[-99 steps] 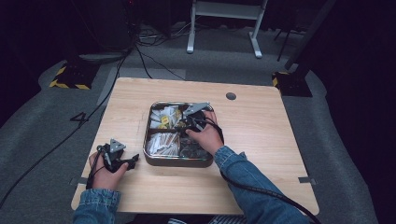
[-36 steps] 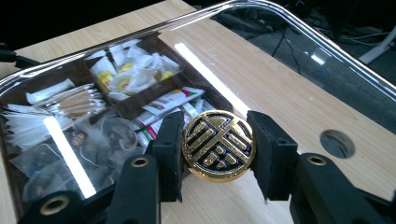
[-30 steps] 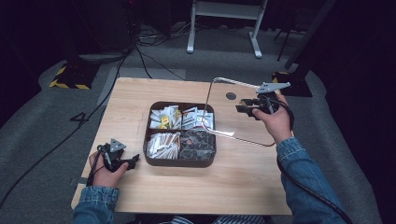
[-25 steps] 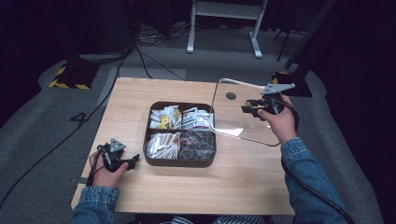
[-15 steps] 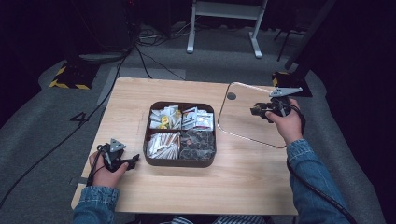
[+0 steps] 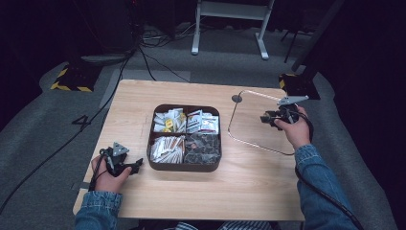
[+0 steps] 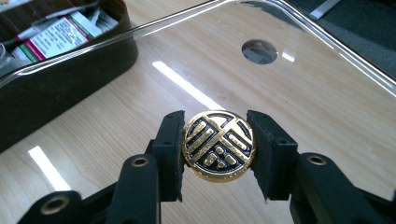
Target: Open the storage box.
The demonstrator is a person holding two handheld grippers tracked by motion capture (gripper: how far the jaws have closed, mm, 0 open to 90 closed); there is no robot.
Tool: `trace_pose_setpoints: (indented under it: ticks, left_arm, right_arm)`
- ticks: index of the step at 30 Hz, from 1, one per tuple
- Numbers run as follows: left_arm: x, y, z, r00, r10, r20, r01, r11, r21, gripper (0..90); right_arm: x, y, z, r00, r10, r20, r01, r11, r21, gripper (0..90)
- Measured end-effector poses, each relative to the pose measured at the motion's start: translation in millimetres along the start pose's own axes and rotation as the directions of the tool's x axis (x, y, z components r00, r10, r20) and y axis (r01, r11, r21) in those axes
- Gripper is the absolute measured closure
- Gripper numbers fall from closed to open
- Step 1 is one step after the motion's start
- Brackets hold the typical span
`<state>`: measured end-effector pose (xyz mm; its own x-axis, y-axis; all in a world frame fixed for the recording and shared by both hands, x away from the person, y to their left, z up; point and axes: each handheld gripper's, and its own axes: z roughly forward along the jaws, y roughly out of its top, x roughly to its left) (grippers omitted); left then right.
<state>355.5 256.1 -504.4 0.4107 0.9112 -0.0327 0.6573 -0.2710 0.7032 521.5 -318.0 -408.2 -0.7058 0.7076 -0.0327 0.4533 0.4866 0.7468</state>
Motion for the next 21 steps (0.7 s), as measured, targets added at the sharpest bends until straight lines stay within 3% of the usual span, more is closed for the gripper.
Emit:
trace_pose_setpoints:
  ticks: [21]
  left_arm:
    - [0.0,0.0,0.0,1.0,0.0,0.0,0.0,1.0,0.0,26.0]
  right_arm:
    - [4.3,-35.7,32.3,0.9987,0.008,-0.05,-0.005,0.999,0.053,59.0]
